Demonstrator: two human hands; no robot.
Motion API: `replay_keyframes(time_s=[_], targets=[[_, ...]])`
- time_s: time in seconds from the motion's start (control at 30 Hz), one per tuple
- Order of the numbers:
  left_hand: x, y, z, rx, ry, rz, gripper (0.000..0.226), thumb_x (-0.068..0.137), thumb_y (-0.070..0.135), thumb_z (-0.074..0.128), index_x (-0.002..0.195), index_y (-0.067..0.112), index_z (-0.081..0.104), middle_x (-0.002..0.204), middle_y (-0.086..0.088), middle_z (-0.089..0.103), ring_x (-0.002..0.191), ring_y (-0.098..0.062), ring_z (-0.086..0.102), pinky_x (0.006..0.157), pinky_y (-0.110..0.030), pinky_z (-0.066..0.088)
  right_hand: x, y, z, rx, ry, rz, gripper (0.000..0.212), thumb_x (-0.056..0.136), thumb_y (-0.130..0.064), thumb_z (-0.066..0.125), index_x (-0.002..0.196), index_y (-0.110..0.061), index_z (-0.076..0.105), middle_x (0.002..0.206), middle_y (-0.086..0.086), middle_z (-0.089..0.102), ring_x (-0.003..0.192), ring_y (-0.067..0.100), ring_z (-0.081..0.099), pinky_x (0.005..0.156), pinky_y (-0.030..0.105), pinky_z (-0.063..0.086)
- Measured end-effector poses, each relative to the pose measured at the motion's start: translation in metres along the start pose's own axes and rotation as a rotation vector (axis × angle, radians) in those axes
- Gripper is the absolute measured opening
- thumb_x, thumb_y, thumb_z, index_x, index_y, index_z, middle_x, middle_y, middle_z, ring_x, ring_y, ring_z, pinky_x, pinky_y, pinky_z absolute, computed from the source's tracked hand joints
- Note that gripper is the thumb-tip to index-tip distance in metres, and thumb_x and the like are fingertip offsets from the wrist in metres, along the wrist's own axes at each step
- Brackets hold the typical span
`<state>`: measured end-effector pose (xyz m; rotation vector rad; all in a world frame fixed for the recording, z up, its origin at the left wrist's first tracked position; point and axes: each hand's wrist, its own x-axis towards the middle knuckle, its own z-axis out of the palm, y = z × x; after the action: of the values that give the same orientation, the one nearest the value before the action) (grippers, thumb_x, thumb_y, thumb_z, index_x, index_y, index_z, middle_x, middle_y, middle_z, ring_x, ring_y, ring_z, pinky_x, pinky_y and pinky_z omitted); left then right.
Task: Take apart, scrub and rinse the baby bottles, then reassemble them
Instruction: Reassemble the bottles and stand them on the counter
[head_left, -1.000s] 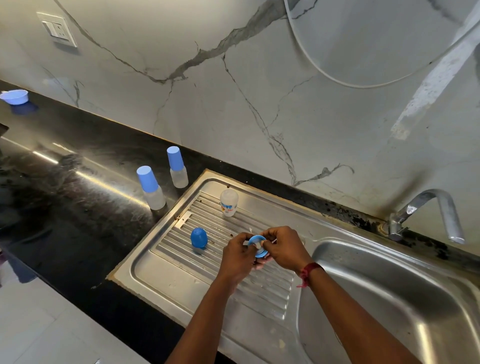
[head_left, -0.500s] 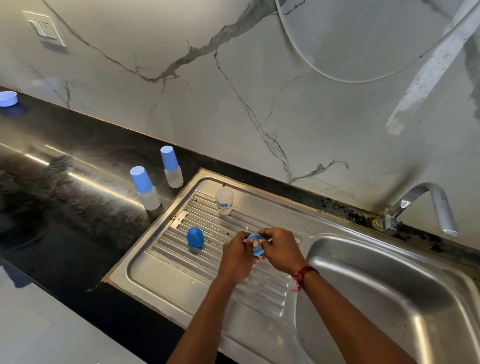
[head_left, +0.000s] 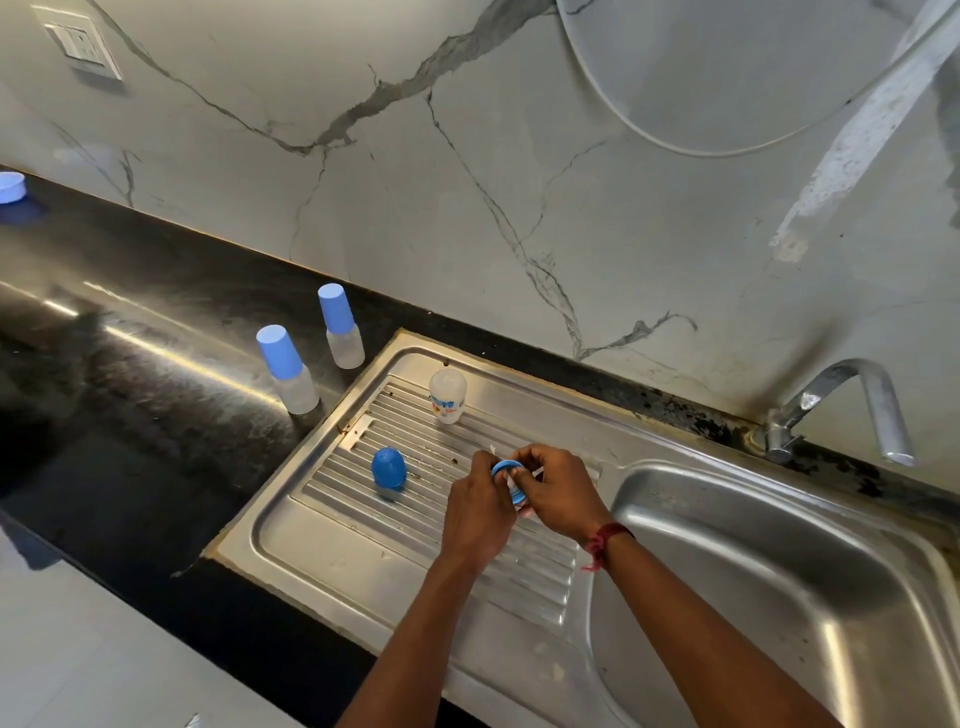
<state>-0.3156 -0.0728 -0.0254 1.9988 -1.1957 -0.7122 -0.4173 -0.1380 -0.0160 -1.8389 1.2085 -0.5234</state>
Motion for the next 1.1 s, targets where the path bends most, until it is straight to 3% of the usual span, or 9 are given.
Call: replay_keyframes(time_s=[0.07,0.17,0.23,0.33,0.47,0.7,0.8,0.93,1.1], targets=[[0.000,0.000,0.002,0.022,-0.016,-0.010,0.040,0.096,0.027,0.062,0.128,0.009,0.047,0.114,-0.010,0.069,0.095,-0.023,0.068,0.077,-0.020,0.048,-0.001,-0.002,0.004,-0.046,0.033,-0.030,0.014,0.095,-0.013,0.063,0.106,-0.009,0.071,0.097,0.001,0.069,0.085,0.012,0.064,0.072,0.011,0.051],[0.004,-0.004,0.004,-0.021,-0.015,-0.066,0.034,0.097,0.023,0.061,0.127,0.010,0.050,0.114,-0.009,0.068,0.095,-0.023,0.068,0.080,-0.022,0.050,-0.002,0.000,0.006,0.005,0.028,-0.018,0.017,0.094,-0.015,0.065,0.109,-0.010,0.072,0.097,-0.001,0.067,0.088,0.016,0.067,0.080,0.025,0.058],[0.007,-0.008,0.000,-0.231,-0.027,-0.147,0.022,0.102,0.021,0.053,0.123,0.014,0.055,0.114,-0.010,0.069,0.086,-0.020,0.068,0.076,-0.027,0.057,-0.002,0.003,0.003,0.091,-0.013,0.018,0.019,0.095,-0.017,0.065,0.111,-0.012,0.072,0.101,0.000,0.069,0.087,0.020,0.069,0.076,0.035,0.061],[0.006,-0.012,-0.009,-0.531,-0.088,-0.282,0.018,0.106,0.026,0.044,0.112,0.021,0.060,0.102,-0.012,0.070,0.070,-0.018,0.065,0.065,-0.032,0.061,-0.002,0.005,-0.004,0.247,-0.055,0.106,0.022,0.100,-0.020,0.056,0.114,-0.015,0.072,0.107,0.001,0.071,0.086,0.017,0.069,0.067,0.030,0.060],[0.005,-0.012,-0.015,-0.740,-0.121,-0.344,0.022,0.106,0.029,0.045,0.110,0.018,0.063,0.086,-0.010,0.069,0.065,-0.016,0.061,0.064,-0.033,0.059,-0.003,0.004,-0.008,0.307,-0.072,0.127,0.023,0.102,-0.017,0.052,0.116,-0.019,0.070,0.109,-0.003,0.071,0.091,0.014,0.065,0.069,0.025,0.056],[0.002,-0.004,-0.017,-1.042,-0.206,-0.413,0.017,0.106,0.025,0.044,0.113,0.014,0.056,0.063,-0.004,0.054,0.049,-0.011,0.046,0.049,-0.022,0.041,-0.007,0.001,-0.004,0.345,-0.091,0.073,0.026,0.089,-0.008,0.071,0.114,-0.015,0.072,0.102,0.002,0.075,0.087,0.015,0.072,0.071,0.029,0.061],[0.000,-0.009,-0.017,-1.032,-0.219,-0.452,0.024,0.105,0.033,0.046,0.115,0.015,0.059,0.069,-0.007,0.058,0.054,-0.012,0.051,0.051,-0.024,0.046,-0.008,0.004,-0.004,0.364,-0.060,0.069,0.022,0.088,-0.007,0.072,0.109,-0.010,0.073,0.097,0.004,0.076,0.083,0.014,0.073,0.068,0.026,0.059],[0.003,-0.016,-0.017,-0.935,-0.213,-0.404,0.044,0.095,0.058,0.051,0.113,0.021,0.067,0.103,-0.012,0.071,0.091,-0.028,0.067,0.072,-0.037,0.056,-0.008,0.006,-0.004,0.276,-0.005,0.033,0.016,0.089,-0.009,0.070,0.105,-0.008,0.074,0.091,0.003,0.075,0.076,0.009,0.071,0.065,0.021,0.057],[0.004,-0.019,-0.017,-0.941,-0.187,-0.268,0.033,0.084,0.034,0.069,0.114,0.020,0.068,0.106,-0.007,0.071,0.089,-0.023,0.070,0.075,-0.033,0.060,-0.004,0.008,-0.002,0.088,0.059,-0.072,0.012,0.090,-0.013,0.070,0.101,-0.009,0.076,0.085,-0.003,0.072,0.068,0.002,0.067,0.067,0.015,0.053]])
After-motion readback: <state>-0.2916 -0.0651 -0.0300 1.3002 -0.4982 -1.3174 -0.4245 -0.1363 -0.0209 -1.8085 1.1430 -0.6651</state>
